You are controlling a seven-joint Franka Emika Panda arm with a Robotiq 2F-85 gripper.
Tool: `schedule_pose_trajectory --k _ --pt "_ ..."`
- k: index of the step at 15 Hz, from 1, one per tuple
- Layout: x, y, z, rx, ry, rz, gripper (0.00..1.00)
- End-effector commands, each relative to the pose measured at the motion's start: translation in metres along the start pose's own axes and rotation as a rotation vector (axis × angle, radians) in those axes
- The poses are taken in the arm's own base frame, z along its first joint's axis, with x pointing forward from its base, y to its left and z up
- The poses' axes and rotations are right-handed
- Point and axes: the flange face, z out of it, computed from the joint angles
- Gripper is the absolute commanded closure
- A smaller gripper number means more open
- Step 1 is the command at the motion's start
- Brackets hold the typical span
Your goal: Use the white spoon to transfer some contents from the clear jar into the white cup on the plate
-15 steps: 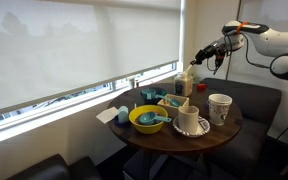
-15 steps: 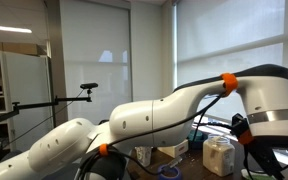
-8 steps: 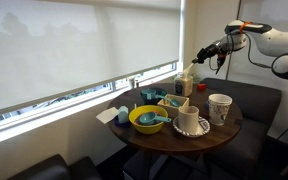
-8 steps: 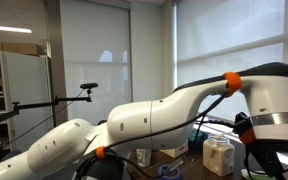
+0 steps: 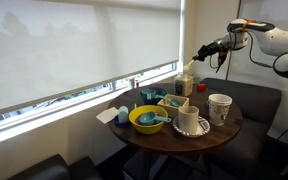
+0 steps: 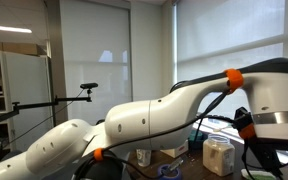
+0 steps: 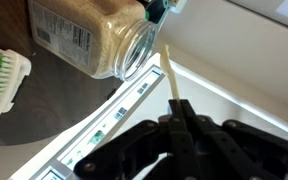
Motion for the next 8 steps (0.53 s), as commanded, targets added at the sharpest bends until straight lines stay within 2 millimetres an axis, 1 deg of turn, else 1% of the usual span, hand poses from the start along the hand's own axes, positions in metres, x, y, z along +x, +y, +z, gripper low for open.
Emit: schedule_pose_trajectory --k 1,4,8 --pt "-0.001 -0.016 -0.001 0.075 -0.016 0.014 0.98" --pt "-0.001 -0.026 0.007 0.125 -0.047 0.018 0.98" --pt "-0.004 -0.036 0.017 0.146 -0.104 0.029 0.98"
